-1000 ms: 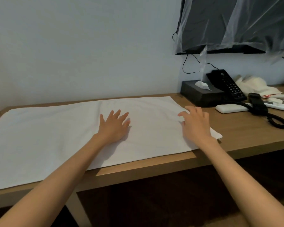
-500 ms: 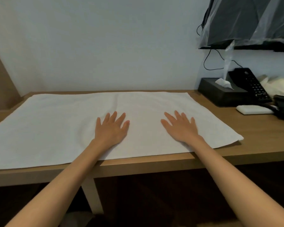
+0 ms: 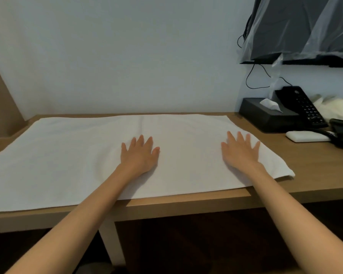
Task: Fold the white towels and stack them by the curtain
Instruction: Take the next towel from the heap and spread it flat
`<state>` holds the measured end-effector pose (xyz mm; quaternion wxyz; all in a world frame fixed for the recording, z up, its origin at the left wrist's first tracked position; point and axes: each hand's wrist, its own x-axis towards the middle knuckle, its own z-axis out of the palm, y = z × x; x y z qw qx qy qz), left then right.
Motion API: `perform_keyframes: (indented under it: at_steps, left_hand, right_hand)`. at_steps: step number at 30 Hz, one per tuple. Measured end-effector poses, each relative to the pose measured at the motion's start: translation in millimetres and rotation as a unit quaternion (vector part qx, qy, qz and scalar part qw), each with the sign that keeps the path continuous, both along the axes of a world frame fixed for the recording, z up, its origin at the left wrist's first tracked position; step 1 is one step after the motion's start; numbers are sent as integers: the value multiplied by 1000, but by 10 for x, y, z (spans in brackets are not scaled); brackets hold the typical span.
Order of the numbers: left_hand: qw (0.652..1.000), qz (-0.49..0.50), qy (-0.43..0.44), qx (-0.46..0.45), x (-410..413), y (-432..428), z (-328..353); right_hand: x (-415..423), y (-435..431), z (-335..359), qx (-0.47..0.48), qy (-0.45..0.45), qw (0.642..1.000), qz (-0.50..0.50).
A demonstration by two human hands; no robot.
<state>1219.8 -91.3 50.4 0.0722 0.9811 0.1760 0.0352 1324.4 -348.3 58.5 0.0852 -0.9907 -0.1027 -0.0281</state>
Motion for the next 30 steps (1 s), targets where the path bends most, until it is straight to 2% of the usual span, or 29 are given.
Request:
perform_keyframes:
  at_steps: [3,7,13,20,30]
  left_hand:
    - [999,2,-30,-14,283,-9,140]
    - [1000,-5,-26,-12,671,80,195]
    - [999,0,-28,-28,1139,387,129]
    - [998,21,-52,-21,1334,511,-166]
    - [999,33,-23,2,1362,548,-201]
  right_hand:
    - [103,497,145,18,-8,996,88]
    - [300,1152,209,31,12,982,183]
    - [632,1802,78,37,46,974,217]
    - [1069,1919,-171,15,39,983,177]
    - [1807,951,-168,-18,41,997,64]
